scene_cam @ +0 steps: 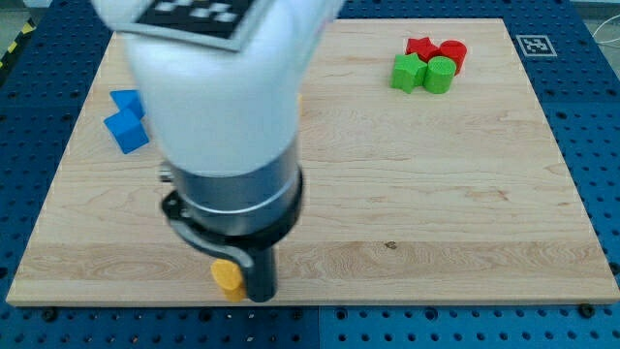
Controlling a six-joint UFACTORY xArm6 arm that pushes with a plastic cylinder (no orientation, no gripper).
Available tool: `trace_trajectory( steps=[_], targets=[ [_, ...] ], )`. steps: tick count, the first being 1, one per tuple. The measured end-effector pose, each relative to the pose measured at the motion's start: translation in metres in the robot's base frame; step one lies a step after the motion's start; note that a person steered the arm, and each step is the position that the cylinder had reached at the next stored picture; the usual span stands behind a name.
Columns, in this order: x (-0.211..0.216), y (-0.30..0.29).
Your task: Push yellow heart to bottom left
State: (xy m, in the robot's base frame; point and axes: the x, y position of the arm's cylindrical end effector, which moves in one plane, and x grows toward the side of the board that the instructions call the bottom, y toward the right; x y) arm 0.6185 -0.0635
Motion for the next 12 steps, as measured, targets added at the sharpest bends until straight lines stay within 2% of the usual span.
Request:
trace_trajectory(
  steps=[2,4,8,12],
  targets=[
    [0.0,-0.057],
    [0.0,-0.088],
    [-0.058,-0.046],
    [-0.054,-0.127]
  ],
)
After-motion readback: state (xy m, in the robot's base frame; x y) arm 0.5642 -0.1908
